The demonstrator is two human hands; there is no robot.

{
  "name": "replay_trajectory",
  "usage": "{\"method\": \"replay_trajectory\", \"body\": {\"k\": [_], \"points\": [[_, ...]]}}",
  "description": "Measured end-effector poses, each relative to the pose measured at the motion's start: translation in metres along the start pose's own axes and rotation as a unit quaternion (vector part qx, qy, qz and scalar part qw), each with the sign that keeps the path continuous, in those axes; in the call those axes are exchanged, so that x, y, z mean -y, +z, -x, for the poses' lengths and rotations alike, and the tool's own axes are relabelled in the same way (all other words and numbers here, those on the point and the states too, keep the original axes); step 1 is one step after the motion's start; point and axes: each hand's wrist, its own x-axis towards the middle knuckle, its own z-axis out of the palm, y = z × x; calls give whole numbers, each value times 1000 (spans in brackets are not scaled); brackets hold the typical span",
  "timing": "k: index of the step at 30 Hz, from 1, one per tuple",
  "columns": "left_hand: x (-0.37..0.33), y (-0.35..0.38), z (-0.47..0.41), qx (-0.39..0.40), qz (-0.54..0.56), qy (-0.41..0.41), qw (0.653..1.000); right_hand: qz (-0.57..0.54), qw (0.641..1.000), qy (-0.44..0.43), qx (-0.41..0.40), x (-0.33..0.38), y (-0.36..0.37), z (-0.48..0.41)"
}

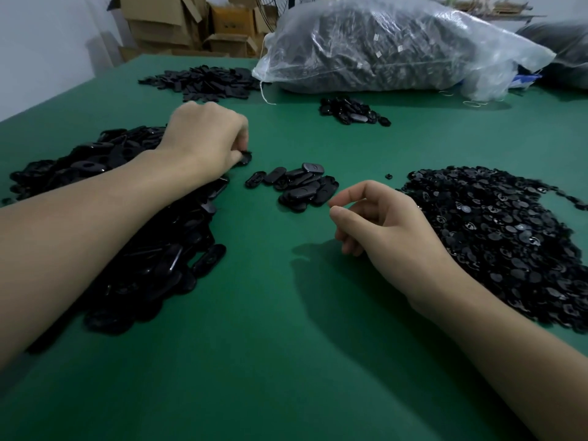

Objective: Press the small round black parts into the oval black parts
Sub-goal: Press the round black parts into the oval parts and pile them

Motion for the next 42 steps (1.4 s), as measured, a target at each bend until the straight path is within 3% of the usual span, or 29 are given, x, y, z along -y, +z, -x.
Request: {"method": "replay_trajectory", "body": {"k": [3, 6, 8, 10, 13, 16, 23, 32, 35, 39, 42], "points": [[-29, -16, 20, -26, 227, -29, 973, 43, 999, -14, -17, 4, -3, 1], [-70, -20, 60, 32, 508, -73, 858, 160, 983, -61, -64, 12, -8, 0], [-88, -16, 90, 80, 608, -90, 785, 247, 963, -65, -89, 19, -15, -6], [-97, -12, 111, 108, 649, -101, 746, 350, 932, -44, -85, 21, -26, -22], [-100, -7, 125, 112, 681, -110, 715, 495, 863, -13, -103, 14, -45, -53], [-102, -6, 129, 112, 692, -110, 704, 560, 821, 51, -94, 6, -53, -74], [-97, -3, 130, 111, 704, -127, 690, 610, 782, 85, -96, -1, -50, -94], [-94, 0, 130, 105, 718, -129, 676, 583, 807, 36, -85, 3, -51, -86], [-93, 0, 131, 90, 725, -129, 670, 538, 839, -31, -78, 10, -47, -70], [-94, -1, 131, 66, 725, -130, 673, 298, 947, -90, -80, 23, -27, -26], [-94, -1, 131, 49, 723, -129, 677, 92, 992, -66, -57, 27, -17, 1]]}}
